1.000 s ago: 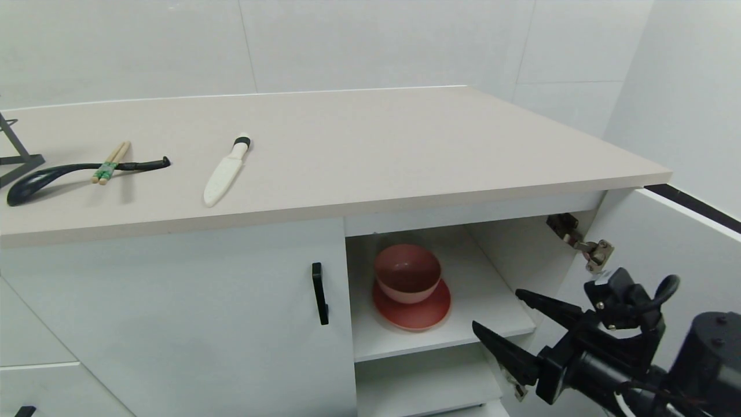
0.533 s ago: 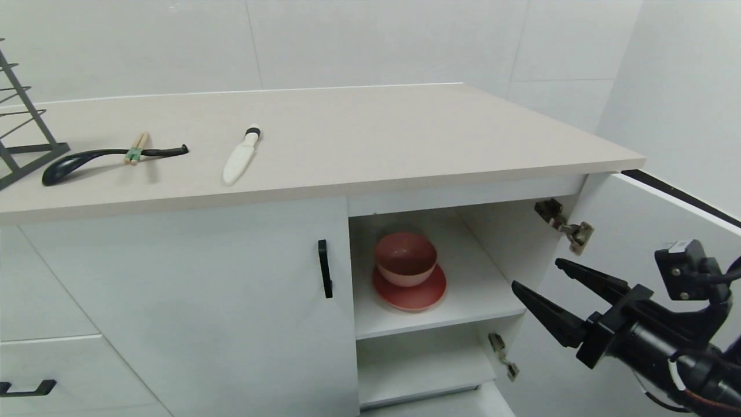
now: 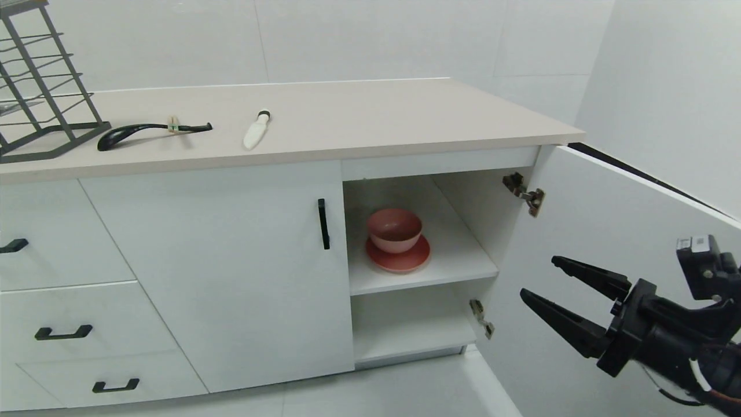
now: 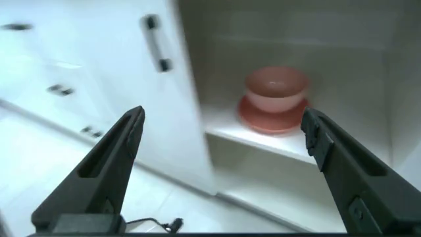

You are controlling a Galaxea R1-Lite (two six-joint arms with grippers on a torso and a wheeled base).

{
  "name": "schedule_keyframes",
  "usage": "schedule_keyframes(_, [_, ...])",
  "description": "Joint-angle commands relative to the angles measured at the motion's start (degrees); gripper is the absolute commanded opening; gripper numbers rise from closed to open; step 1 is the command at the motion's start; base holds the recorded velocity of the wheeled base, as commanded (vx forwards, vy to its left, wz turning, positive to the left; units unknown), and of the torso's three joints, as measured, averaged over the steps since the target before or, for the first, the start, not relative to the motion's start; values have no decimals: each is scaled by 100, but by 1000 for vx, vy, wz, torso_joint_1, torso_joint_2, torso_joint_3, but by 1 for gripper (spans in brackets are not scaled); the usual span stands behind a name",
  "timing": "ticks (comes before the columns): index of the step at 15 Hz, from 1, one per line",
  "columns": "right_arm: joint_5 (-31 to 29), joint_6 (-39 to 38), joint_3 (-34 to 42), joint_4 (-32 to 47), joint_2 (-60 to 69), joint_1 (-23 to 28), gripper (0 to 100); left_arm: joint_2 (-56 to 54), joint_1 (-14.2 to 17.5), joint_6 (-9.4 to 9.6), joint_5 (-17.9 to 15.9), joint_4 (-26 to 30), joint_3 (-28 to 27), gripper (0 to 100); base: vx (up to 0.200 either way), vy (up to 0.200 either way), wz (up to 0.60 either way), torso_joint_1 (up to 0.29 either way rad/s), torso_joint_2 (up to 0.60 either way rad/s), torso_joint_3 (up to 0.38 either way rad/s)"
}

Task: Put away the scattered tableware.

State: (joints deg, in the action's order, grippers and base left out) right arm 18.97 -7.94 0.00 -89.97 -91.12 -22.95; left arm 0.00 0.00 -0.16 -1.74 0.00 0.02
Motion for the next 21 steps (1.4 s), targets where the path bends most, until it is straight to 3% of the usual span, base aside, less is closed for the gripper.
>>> schedule_keyframes(1, [406,38,0,-3,236,309,100,0,0,-2,-1,0,-2,100,-200,-200,0,-2,-2,2])
schedule_keyframes(3, [494,82,0,14,341,362,100,0,0,-2,-1,0,-2,100,-200,-200,0,7,2,2])
schedule_keyframes(7, [485,381,0,568,763,265,100,0,0,-2,-1,0,-2,100,-200,0,0,0,2,2])
schedule_keyframes(10, [397,451,0,1614,1598,-34,100,0,0,-2,-1,0,-2,100,-200,0,0,1,-1,2])
schedule_keyframes(13, [151,451,0,2756,2582,28,100,0,0,-2,-1,0,-2,100,0,0,0,0,0,0])
schedule_keyframes(16, [-227,451,0,3776,3514,283,100,0,0,-2,-1,0,-2,100,0,0,0,0,0,0])
schedule_keyframes(18, [-324,442,0,4453,4235,713,100,0,0,-2,-1,0,-2,100,0,0,0,0,0,0])
schedule_keyframes(19, [-324,442,0,4488,4296,749,100,0,0,-2,-1,0,-2,100,0,0,0,0,0,0])
schedule_keyframes(21, [-324,442,0,5551,5588,1294,100,0,0,-2,-1,0,-2,100,0,0,0,0,0,0])
